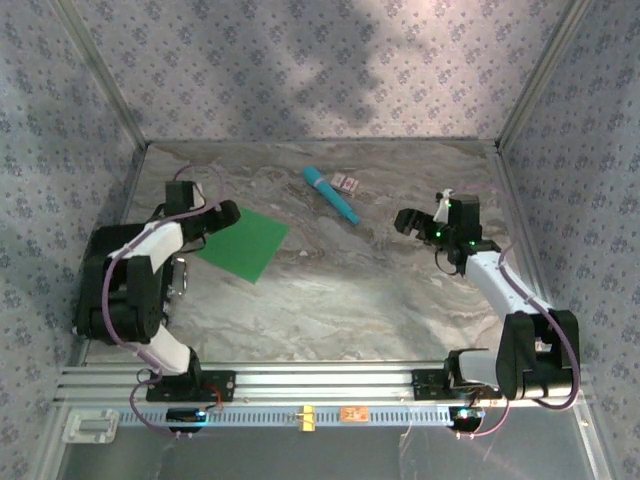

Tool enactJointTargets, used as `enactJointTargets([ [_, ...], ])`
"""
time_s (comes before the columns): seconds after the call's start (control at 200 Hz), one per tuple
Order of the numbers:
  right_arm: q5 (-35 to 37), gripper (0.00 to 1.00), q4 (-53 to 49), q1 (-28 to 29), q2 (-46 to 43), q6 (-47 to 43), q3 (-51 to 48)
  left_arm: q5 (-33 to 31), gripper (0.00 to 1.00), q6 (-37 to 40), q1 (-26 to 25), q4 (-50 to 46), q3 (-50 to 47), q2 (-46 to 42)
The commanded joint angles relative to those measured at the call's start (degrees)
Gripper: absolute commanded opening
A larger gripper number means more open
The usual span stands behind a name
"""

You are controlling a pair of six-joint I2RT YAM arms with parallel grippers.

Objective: Fold a paper plane with a square sheet of paper (pick it up from the middle)

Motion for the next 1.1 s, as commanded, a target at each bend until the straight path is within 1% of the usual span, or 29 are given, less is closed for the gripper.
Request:
enactJointTargets([
  [0.0, -2.27, 0.99, -3.58, 2.72, 0.11, 2.63, 0.31, 3.30, 0.99, 2.32, -2.32, -7.72, 5.04, 2.96],
  [0.155, -2.08, 0.99, -3.45, 5.27, 0.98, 2.89, 0.05, 1.59, 0.99, 1.91, -3.00, -10.68, 8.12, 7.54],
  [0.315, -1.29, 0.99, -2.96, 7.19, 2.65, 3.65, 0.07, 2.04, 0.98, 2.26, -3.64, -12.35, 9.55, 10.48],
  [0.435, -0.77, 0.99, -2.50, 8.02, 3.62, 4.77, 0.18, 1.47, 0.98, -0.18, -4.32, -12.79, 8.66, 11.41],
  [0.545, 0.27, 0.99, -2.61, 8.63, 3.78, 5.09, 0.02, 1.36, 0.98, -4.79, -5.55, -11.24, 5.71, 11.68],
  [0.62, 1.19, 0.99, -2.92, 8.80, 3.49, 5.53, -0.14, -1.21, 0.98, -7.48, -7.09, -11.17, 3.83, 11.03],
  [0.69, 1.92, 0.99, -2.95, 9.00, 3.12, 6.28, -0.74, -1.70, 0.98, -10.11, -8.50, -10.04, 1.53, 10.18],
  [0.78, 3.20, 0.99, -2.96, 9.24, 2.12, 7.53, -1.57, -2.70, 0.98, -14.51, -10.36, -8.55, -1.82, 8.31],
  [0.865, 5.44, 0.99, -3.83, 9.59, 0.74, 9.42, -2.53, -3.86, 0.99, -20.24, -12.33, -6.24, -5.53, 5.77],
  [0.929, 7.12, 0.99, -3.72, 9.89, -0.62, 10.75, -3.83, -4.87, 0.99, -26.04, -14.77, -4.24, -8.67, 3.58],
  [0.979, 8.07, 0.99, -3.30, 10.34, -1.66, 13.69, -4.96, -5.64, 0.99, -30.03, -17.33, -2.49, -10.94, 1.85],
  [1.094, 10.08, 0.99, -3.01, 11.37, -3.56, 17.30, -6.79, -10.10, 0.99, -39.86, -24.68, -0.85, -14.66, -2.23],
])
